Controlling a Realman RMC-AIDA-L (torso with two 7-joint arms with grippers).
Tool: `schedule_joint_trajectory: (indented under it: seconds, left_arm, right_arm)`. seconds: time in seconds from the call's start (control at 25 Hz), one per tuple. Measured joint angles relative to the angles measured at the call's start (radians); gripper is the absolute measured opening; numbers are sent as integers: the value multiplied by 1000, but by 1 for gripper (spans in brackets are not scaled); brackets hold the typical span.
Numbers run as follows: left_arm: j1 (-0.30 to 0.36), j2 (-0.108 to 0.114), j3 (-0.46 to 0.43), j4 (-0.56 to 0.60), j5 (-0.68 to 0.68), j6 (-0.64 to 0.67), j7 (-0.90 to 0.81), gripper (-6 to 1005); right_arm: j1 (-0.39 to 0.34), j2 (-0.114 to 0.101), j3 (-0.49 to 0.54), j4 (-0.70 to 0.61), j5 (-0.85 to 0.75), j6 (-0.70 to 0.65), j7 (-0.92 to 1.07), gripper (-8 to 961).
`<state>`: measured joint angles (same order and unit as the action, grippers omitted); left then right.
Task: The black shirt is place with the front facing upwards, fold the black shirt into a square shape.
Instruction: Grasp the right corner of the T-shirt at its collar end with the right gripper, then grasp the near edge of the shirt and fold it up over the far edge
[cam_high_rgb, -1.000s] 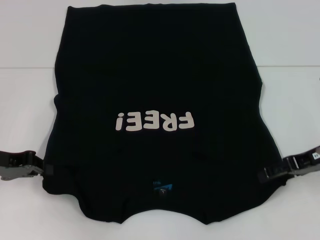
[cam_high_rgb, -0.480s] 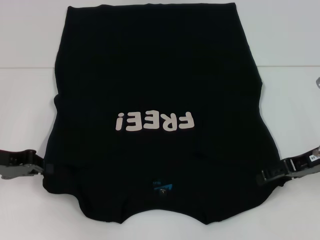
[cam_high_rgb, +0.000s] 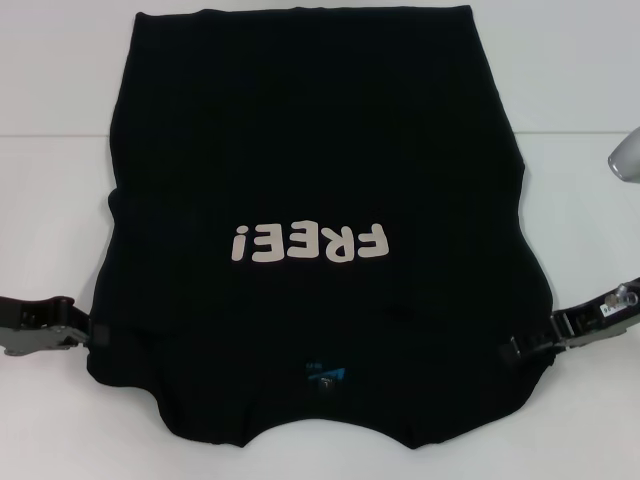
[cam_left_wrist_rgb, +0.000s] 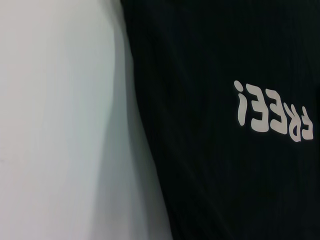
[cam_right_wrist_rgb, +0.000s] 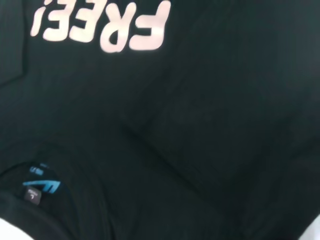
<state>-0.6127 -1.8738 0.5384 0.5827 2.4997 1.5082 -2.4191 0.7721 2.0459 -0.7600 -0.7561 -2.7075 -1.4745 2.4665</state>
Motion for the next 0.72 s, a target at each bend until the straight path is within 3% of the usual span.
schedule_joint_trajectory:
  seconds: [0.44, 0.72]
  left_arm:
    - [-1, -2, 1, -1, 0, -2, 6, 2]
    - [4, -3, -7, 3, -6, -9, 6, 1]
  right_arm:
    - [1, 2, -38, 5, -5, 18, 0, 624]
    - [1, 2, -38, 0, -5, 19, 0, 330]
